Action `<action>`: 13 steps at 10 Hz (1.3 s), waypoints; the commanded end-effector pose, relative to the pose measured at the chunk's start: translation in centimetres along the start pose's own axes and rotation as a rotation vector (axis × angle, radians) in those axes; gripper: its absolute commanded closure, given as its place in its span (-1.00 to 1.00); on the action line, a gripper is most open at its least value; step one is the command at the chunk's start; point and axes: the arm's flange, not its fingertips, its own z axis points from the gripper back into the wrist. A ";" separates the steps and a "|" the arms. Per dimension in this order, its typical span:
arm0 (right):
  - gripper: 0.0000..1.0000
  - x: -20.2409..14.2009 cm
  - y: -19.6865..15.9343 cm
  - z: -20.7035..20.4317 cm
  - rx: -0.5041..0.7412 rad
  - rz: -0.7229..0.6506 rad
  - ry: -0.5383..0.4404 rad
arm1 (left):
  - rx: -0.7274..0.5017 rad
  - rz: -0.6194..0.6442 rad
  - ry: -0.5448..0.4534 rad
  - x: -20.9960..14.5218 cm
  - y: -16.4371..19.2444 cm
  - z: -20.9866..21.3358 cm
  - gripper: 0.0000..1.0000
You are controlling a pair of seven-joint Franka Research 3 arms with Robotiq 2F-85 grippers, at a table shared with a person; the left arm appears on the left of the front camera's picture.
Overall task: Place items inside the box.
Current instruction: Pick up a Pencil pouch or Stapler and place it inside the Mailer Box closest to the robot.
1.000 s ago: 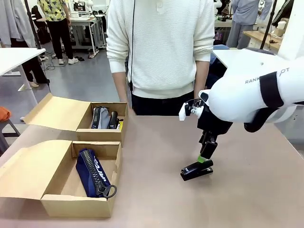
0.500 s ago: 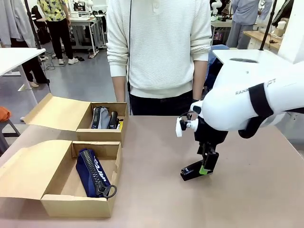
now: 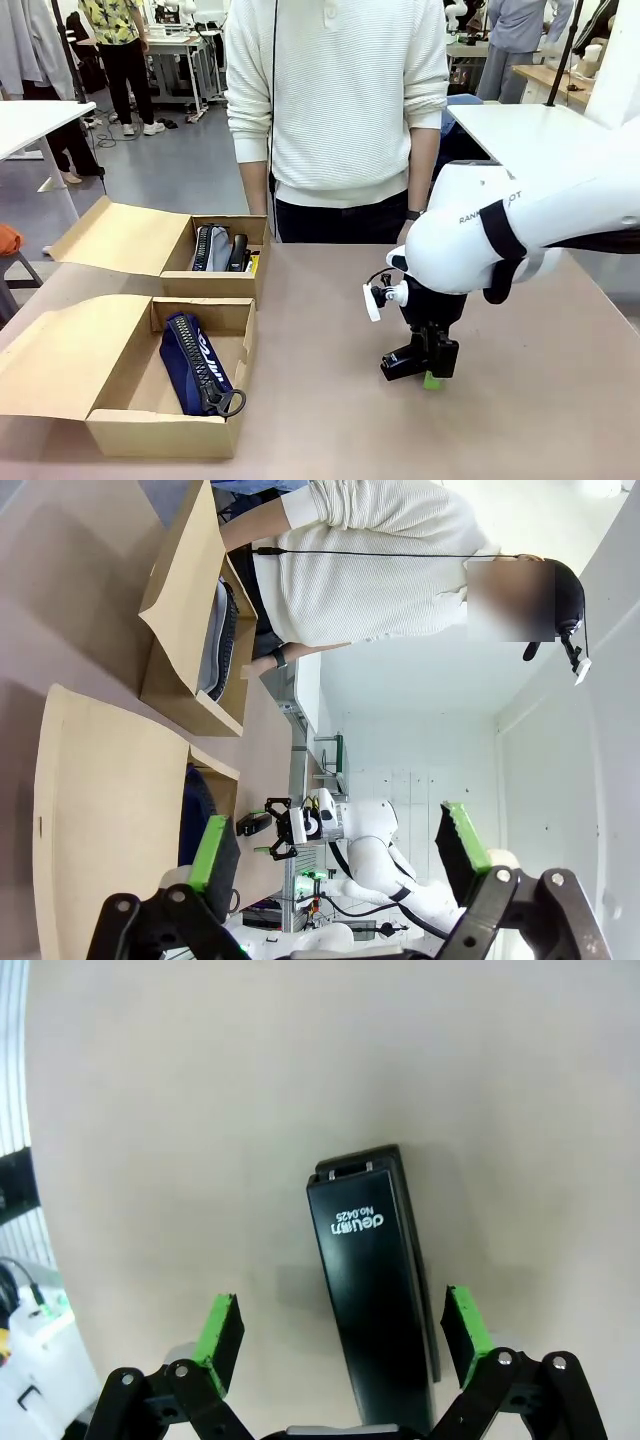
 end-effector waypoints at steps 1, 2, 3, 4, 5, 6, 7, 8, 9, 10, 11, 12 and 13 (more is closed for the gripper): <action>-1.00 -0.4 -0.2 1.4 -0.004 0.038 0.010 | -0.017 -0.017 0.000 -0.1 0.0 0.1 -1.00; -1.00 -0.5 0.0 1.7 -0.004 0.012 0.020 | -0.017 -0.017 0.000 -0.1 0.0 0.1 -1.00; -0.55 -0.5 0.1 1.7 -0.006 0.022 0.029 | -0.017 -0.017 0.000 -0.1 0.0 0.1 -1.00; 0.11 -0.5 0.2 1.8 0.001 0.020 0.026 | -0.017 -0.017 0.000 -0.1 0.0 0.1 -1.00; 0.57 -0.5 0.2 1.8 0.005 0.008 0.030 | -0.017 -0.017 0.000 -0.1 0.0 0.1 -1.00; 1.00 -0.5 0.3 1.8 0.003 0.008 0.029 | -0.017 -0.017 0.000 -0.1 0.0 0.1 -1.00; 1.00 -0.5 0.3 1.8 0.003 0.005 0.031 | -0.017 -0.017 0.000 -0.1 0.0 0.1 -1.00; 1.00 -0.5 0.2 1.8 0.001 0.001 0.038 | -0.017 -0.017 0.000 -0.1 0.0 0.1 -1.00; 0.86 -0.5 0.3 1.9 0.000 -0.001 0.037 | -0.017 -0.017 0.000 -0.1 0.0 0.1 -1.00; 1.00 -0.5 0.3 1.9 0.003 -0.014 0.045 | -0.017 -0.017 0.000 -0.1 0.0 0.1 -1.00; 1.00 -0.6 0.2 1.9 -0.003 -0.038 0.054 | -0.017 -0.017 0.000 -0.1 0.0 0.1 -1.00; 1.00 -0.5 0.3 2.0 -0.006 -0.038 0.055 | -0.017 -0.017 0.000 -0.1 0.0 0.1 -1.00; 1.00 -0.4 0.5 2.2 -0.020 -0.067 0.058 | -0.017 -0.017 0.000 -0.1 0.0 0.1 -1.00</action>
